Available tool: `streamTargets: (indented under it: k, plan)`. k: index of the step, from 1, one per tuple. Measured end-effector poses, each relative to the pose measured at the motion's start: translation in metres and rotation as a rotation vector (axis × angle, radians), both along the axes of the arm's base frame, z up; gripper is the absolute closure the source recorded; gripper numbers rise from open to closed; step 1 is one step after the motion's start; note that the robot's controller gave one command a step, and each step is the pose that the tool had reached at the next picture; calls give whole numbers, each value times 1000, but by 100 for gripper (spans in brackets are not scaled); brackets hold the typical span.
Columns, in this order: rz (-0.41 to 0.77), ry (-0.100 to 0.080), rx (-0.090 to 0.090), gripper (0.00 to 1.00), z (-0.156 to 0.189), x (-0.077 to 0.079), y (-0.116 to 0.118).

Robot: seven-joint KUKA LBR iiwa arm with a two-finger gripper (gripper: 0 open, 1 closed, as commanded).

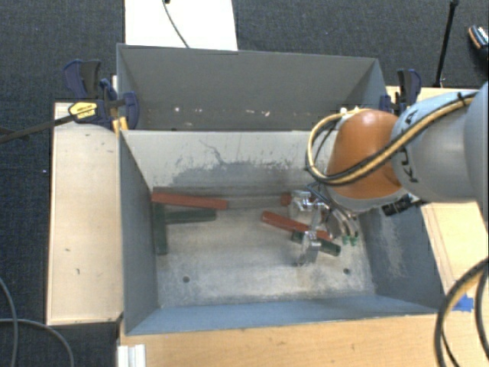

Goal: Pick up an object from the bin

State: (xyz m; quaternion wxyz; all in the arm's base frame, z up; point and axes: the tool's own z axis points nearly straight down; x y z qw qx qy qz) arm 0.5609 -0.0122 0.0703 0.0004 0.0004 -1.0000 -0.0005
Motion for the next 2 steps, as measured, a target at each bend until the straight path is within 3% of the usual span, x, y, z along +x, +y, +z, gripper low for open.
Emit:
streamTargets:
  k: [1, 2]
  plan:
    - [-4, -1, 0, 100, 1, 0, -1]
    - [38, -11, -1, 100, 165, -11, 28]
